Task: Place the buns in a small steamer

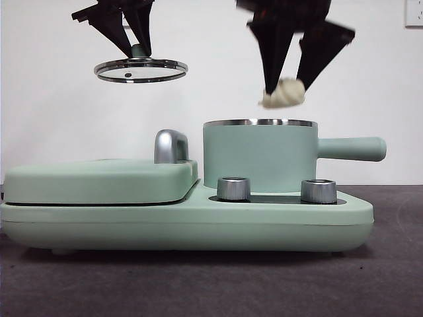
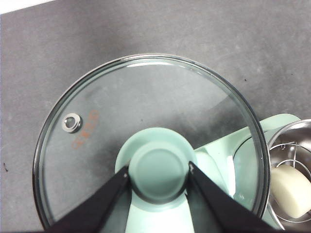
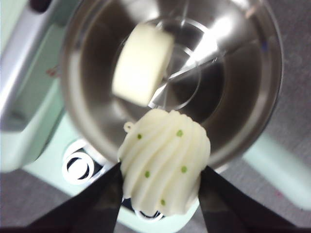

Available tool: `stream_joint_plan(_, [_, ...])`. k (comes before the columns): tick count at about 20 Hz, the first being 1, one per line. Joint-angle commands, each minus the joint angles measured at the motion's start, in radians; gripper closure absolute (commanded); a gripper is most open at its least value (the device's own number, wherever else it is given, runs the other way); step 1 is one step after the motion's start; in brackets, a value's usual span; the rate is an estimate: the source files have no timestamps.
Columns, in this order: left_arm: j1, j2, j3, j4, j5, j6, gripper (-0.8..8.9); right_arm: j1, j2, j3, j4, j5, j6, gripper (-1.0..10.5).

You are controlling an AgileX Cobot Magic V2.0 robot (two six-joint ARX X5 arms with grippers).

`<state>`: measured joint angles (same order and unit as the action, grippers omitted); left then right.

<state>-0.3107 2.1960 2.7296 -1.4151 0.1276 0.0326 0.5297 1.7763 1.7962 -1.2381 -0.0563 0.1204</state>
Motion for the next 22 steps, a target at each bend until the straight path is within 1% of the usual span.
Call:
stream_joint_plan(1, [-0.006,-0.004,0.042,-0.021,0.005,-0.008,6.94,-0.004,0.068,0.039,0.019,0.004,-0.035,7.3])
stream_joint_plan(6, [-0.006,-0.004,0.042,-0.021,0.005,-0.008,6.94,-0.029,0.161,0.039,0.059,0.01,-0.043,7.3])
stream_joint_plan(11, [-0.006,-0.004,0.042,-0.022,0.005,-0.008,6.94,-0.039,0.198,0.039,0.072,0.013,-0.043,7.3])
stream_joint_plan(13, [-0.006,-0.004,0.042,-0.022,0.005,-0.008,6.94,-0.039,0.198,0.039,0.081,0.012,-0.042,6.9])
stream_joint_plan(14, [-0.006,-0.004,0.042,-0.022,0.005,-0.008,6.94,-0.039,0.198,0.039,0.082,0.012,-0.042,6.5])
stream_joint_plan(16, [-0.006,-0.004,0.042,-0.022,0.005,-0.008,6.94,-0.038,0.198,0.039,0.082,0.011,-0.041,5.4])
stream_joint_plan(17, [-0.006,-0.004,0.042,-0.022,0.005,-0.008,6.94,-0.039,0.198,0.039,0.081,0.012,-0.041,5.0])
stream_joint_plan(20, [-0.006,-0.004,0.042,-0.021,0.005,-0.008,6.94,-0.038,0.196,0.064,0.049,0.011,-0.042,4.9])
stream_joint_plan(22, [-0.006,-0.004,0.042,-0.021,0.005,-0.008,6.94,-0.038,0.196,0.125,-0.017,0.012,-0.043,4.9])
